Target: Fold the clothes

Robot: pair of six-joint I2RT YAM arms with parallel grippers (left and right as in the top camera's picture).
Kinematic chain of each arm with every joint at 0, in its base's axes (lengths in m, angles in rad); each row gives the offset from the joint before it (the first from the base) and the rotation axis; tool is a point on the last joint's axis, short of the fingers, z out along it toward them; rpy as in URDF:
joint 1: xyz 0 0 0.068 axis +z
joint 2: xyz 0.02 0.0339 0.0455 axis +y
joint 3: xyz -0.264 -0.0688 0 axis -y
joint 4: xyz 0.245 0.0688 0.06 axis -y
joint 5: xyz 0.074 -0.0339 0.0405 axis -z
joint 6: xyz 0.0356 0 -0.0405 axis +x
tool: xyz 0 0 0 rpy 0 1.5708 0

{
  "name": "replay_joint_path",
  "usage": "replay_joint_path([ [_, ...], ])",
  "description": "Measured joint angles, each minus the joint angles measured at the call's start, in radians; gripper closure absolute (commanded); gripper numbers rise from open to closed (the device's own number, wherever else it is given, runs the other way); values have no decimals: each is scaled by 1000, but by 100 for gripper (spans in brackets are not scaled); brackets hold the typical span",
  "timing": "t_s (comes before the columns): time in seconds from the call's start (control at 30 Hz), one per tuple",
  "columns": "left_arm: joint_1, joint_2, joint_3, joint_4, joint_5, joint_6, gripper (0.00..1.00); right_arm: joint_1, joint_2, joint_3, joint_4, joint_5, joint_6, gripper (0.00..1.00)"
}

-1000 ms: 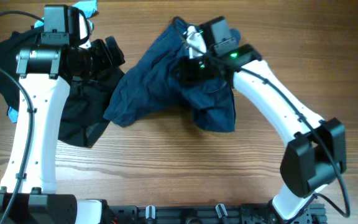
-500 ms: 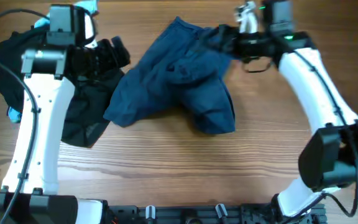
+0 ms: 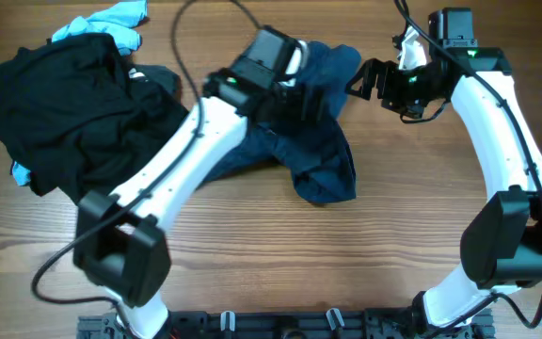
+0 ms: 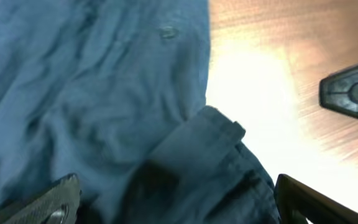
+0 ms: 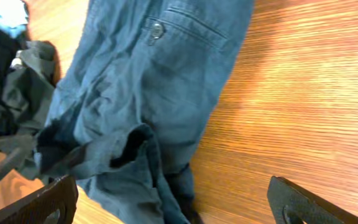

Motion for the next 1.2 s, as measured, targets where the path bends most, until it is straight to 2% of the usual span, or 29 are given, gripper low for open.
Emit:
replay_joint_path([
  [0.1, -33, 40, 0, 39, -36, 101, 1, 0, 0, 0, -1, 31, -14, 1],
  [0.17, -43, 59, 0, 40, -50, 153, 9, 0, 0, 0, 4, 39, -19, 1],
  [0.27, -43, 74, 0, 40, -68, 232, 38, -11, 0, 0, 11, 42, -21, 1],
  [0.3, -43, 82, 0, 40, -73, 259, 52, -19, 0, 0, 12, 42, -21, 1],
  [0.37, -43, 96, 0, 29, -79, 280, 63, -41, 0, 0, 12, 42, -22, 1],
  [0.47, -43, 107, 0, 2, -79, 307, 64, -75, 0, 0, 12, 42, -22, 1],
  [0.5, -43, 108, 0, 0, -79, 308, 73, -85, 0, 0, 12, 42, -22, 1],
  [0.53, -43, 108, 0, 0, -79, 312, 90, -92, 0, 0, 12, 42, -24, 1],
  [0.57, -43, 108, 0, -1, -79, 321, 96, -93, 0, 0, 12, 42, -29, 1],
  [0.7, -43, 108, 0, -21, -103, 334, 96, -93, 0, 0, 12, 42, -45, 2],
  [0.87, -43, 81, -1, -188, -145, 357, 96, -93, 0, 0, 25, 38, -48, 11],
  [1.1, -43, -282, -2, -382, -161, 364, 96, -89, 0, 0, 35, 26, -66, 18],
  [1.2, -43, -362, 0, -485, -161, 348, 96, -66, 0, 0, 38, 23, -73, 19],
])
